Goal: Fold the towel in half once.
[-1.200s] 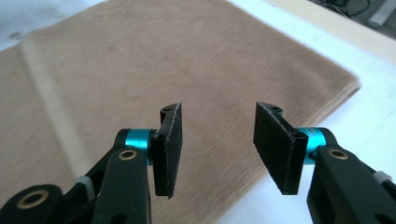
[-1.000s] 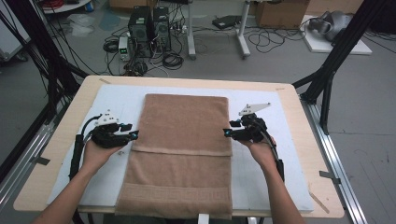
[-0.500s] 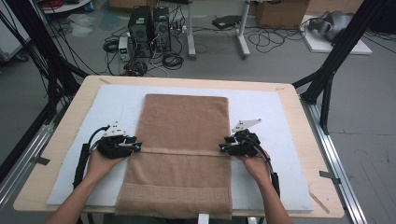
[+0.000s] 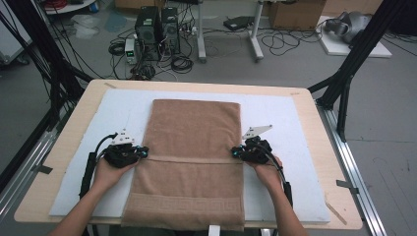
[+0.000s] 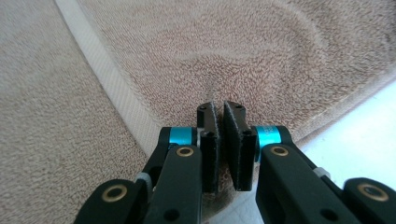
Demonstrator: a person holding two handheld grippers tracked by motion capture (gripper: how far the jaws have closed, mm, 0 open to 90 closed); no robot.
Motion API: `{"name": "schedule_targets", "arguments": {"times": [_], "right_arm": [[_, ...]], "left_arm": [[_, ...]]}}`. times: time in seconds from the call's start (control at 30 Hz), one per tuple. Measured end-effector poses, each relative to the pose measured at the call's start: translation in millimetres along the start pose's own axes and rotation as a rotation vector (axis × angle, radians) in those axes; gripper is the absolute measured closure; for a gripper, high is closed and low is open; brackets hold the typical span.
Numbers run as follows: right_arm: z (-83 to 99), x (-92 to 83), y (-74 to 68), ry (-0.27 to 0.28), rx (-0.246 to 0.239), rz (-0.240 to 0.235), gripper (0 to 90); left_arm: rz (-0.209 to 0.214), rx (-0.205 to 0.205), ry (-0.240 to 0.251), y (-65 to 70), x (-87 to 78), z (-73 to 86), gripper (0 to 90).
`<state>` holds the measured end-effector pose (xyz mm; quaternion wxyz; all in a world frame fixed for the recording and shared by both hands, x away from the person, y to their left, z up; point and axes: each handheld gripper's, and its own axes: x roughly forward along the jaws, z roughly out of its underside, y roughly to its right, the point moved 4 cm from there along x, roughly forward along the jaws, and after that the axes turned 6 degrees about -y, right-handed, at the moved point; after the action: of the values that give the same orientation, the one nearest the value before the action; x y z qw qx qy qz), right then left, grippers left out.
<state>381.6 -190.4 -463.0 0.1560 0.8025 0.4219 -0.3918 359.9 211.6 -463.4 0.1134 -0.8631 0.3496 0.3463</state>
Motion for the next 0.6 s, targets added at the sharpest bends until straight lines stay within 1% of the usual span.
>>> {"name": "schedule_targets", "arguments": {"times": [0.03,0.13,0.2,0.23,0.27,0.37,0.47,0.53,0.6], "right_arm": [[-0.6,-1.6,0.5,0.008,-0.005,-0.003,84.9],[-3.7,-8.7,-1.2,0.027,-0.002,-0.006,84.9],[-5.4,-12.8,-1.7,0.032,-0.017,-0.01,84.9],[-6.0,-14.7,-2.0,0.034,-0.016,-0.011,84.9],[-6.5,-16.6,-2.5,0.039,-0.013,-0.018,84.9],[-7.6,-22.1,-4.0,0.046,-0.018,-0.037,84.9],[-8.4,-29.1,-8.8,0.052,-0.027,-0.05,84.7],[-8.3,-34.0,-12.6,0.048,-0.046,-0.055,84.6],[-7.7,-39.9,-17.4,0.047,-0.059,-0.061,84.6]], "left_arm": [[0.004,-0.008,0.013,-0.3,-2.4,-0.9,86.2],[0.008,-0.007,0.034,0.4,-9.7,-3.4,86.3],[0.012,-0.003,0.043,2.0,-15.1,-5.2,86.4],[0.013,0.007,0.043,2.6,-18.2,-5.9,86.4],[0.014,0.004,0.055,3.8,-20.6,-6.9,86.4],[0.017,0.012,0.065,6.7,-28.4,-8.5,86.4],[0.024,0.017,0.081,11.1,-37.3,-9.0,86.4],[0.031,0.018,0.099,15.8,-44.6,-8.8,86.5],[0.038,0.027,0.102,20.8,-51.5,-7.5,86.5]]}}
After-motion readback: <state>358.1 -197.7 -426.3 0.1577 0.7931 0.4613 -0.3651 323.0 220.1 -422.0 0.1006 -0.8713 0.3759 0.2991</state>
